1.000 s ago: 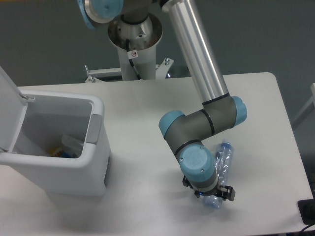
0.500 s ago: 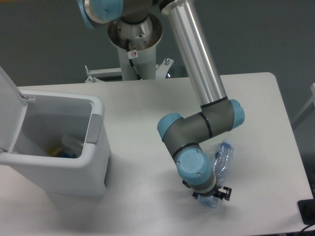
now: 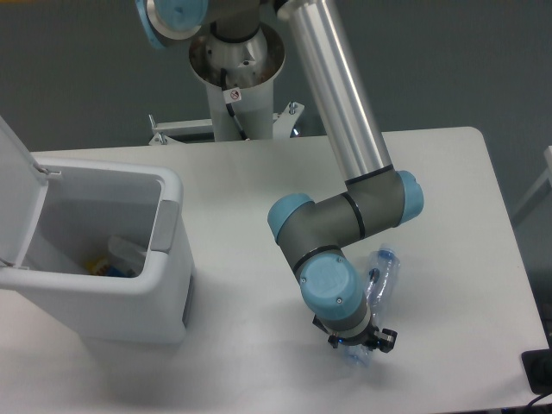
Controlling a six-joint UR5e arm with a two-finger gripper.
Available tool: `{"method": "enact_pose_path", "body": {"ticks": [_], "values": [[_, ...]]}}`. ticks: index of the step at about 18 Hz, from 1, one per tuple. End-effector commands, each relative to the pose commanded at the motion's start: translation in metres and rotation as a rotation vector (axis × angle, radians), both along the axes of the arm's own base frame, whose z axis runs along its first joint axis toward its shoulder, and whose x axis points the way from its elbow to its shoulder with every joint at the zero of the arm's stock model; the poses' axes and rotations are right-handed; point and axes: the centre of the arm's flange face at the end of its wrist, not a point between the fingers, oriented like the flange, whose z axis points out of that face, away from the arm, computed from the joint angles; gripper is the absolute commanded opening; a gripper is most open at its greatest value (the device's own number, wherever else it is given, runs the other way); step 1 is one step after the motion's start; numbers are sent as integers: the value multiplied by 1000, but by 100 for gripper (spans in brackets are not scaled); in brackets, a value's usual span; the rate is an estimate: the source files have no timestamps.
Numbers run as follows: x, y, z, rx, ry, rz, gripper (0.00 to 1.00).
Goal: Place the trash in the trash can
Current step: 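Lift the bottle and carry it over the bin opening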
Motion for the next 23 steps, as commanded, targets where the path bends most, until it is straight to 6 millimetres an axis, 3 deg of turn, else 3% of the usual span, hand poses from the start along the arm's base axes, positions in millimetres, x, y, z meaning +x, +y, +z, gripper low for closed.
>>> {"method": "enact_pose_path", "body": {"ticks": [3,8,11,17,19,21,23], "values": [[-1,-1,15,59,-24,21,32],[-13,-12,56,270,-138,114,33],[-11,-19,109,441,-209,150,34],[18,-23,198,647,-265,142,35],[30,-22,232,739,-308,129,39],[34,-19,251,797,-343,125,39],[42,-18,282,873,-374,90,39]]}}
